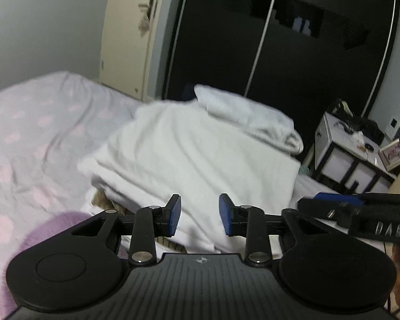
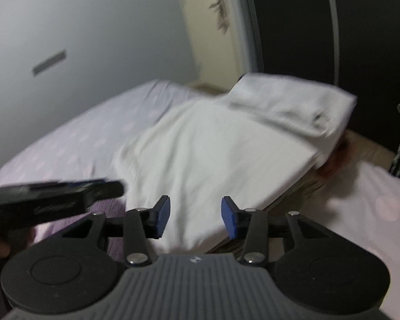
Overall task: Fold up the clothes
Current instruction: 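Lower the shirt onto the folded clothes stack and open both grippers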
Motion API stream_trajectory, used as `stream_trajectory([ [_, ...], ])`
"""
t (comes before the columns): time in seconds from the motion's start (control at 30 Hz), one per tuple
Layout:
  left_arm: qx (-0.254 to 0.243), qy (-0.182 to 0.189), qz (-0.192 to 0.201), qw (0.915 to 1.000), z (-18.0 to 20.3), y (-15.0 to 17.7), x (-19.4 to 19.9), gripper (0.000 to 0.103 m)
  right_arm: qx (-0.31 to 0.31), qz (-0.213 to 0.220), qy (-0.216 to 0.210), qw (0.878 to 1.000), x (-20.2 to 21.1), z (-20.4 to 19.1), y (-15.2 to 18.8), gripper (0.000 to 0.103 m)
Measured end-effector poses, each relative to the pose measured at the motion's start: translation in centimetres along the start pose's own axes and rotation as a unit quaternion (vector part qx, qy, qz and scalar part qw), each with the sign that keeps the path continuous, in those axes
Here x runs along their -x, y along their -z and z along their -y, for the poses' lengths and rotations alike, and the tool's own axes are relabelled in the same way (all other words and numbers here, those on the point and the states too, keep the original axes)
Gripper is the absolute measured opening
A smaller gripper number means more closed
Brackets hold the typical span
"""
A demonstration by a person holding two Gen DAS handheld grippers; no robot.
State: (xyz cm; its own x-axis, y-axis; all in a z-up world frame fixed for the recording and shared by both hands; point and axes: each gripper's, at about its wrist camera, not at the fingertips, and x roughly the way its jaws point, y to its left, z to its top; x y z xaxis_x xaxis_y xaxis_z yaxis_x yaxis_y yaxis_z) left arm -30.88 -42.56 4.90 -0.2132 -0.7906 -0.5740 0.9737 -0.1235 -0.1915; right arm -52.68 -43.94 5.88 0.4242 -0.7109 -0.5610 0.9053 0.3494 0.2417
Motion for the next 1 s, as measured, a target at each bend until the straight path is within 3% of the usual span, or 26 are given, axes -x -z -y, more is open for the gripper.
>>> stream_trajectory([
  [0.03, 0.003, -0.005, 0.008, 0.9999, 0.3, -0.3, 0.9, 0.031, -0.008, 0.014, 0.005, 1.000, 0.8, 0.4, -0.3, 0.060],
  [0.1, 0.004, -0.006, 0.023, 0.9997, 1.1, -0.8, 2.3, 0.039, -0.035, 0.042, 0.001, 0.999, 2.5, 1.3, -0.8, 0.071],
  [0.27, -0.007, -0.022, 0.058, 0.9980, 3.1, -1.7, 5.5, 0.051, -0.075, 0.099, 0.004, 0.992, 6.0, 2.0, -2.1, 0.078],
  [0.33, -0.015, -0.025, 0.072, 0.9970, 3.8, -2.0, 6.6, 0.054, -0.086, 0.119, 0.012, 0.989, 7.3, 1.7, -2.5, 0.095],
  [0.37, -0.018, -0.026, 0.077, 0.9966, 4.1, -2.1, 7.0, 0.056, -0.093, 0.131, 0.015, 0.987, 8.0, 1.5, -2.5, 0.099],
  [0.5, -0.019, -0.024, 0.087, 0.9958, 4.8, -2.4, 7.9, 0.076, -0.060, 0.131, 0.012, 0.989, 9.1, 0.1, -3.0, 0.099],
  [0.7, -0.038, -0.088, 0.076, 0.9925, 5.3, -1.9, 7.0, 0.076, -0.036, 0.118, 0.016, 0.992, 8.2, -1.4, -2.2, 0.099],
  [1.0, -0.027, -0.107, 0.073, 0.9912, 3.9, -0.4, 6.2, 0.077, -0.028, 0.087, 0.058, 0.994, 4.9, -2.9, -0.2, 0.102],
])
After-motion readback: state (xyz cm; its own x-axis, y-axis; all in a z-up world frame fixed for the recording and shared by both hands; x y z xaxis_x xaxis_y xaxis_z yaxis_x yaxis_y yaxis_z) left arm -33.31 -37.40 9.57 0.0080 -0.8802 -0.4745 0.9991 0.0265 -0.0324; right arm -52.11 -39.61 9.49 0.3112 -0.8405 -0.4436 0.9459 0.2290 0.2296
